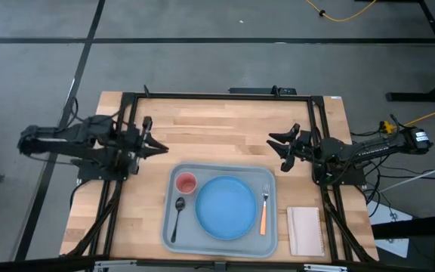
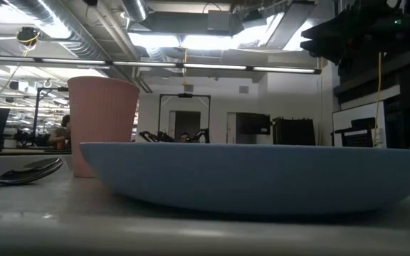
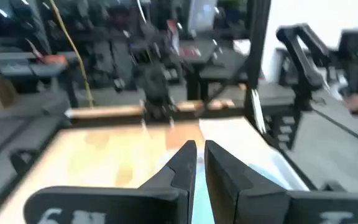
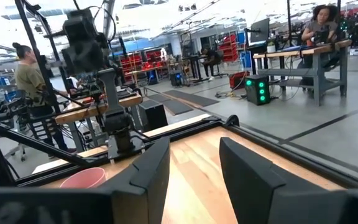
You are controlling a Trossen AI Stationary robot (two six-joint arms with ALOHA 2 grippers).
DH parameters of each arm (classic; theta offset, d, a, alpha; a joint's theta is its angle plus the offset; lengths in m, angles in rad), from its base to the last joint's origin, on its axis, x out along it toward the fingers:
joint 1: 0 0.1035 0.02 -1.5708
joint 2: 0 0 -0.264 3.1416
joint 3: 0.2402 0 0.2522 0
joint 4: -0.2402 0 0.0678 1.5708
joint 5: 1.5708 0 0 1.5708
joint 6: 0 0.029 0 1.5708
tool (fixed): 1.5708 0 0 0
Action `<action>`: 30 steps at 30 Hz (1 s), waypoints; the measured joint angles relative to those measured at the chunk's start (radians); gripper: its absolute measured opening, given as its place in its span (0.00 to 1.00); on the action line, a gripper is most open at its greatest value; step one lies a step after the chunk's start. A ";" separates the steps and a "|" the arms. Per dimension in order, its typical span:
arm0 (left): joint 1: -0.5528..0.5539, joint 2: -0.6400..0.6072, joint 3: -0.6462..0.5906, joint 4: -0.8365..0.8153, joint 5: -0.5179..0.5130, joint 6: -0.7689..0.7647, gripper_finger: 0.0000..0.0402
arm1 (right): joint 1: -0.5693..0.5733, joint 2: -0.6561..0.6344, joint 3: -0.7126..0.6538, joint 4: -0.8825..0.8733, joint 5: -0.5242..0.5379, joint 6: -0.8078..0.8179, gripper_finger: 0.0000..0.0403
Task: Pick and place plate/cup/fork/spoon on tray
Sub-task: Adjust the utensils on the gray tray
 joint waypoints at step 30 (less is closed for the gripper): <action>0.171 -0.547 -0.664 0.389 0.109 -0.159 0.07 | 0.000 0.000 0.000 0.024 -0.127 -0.018 0.36</action>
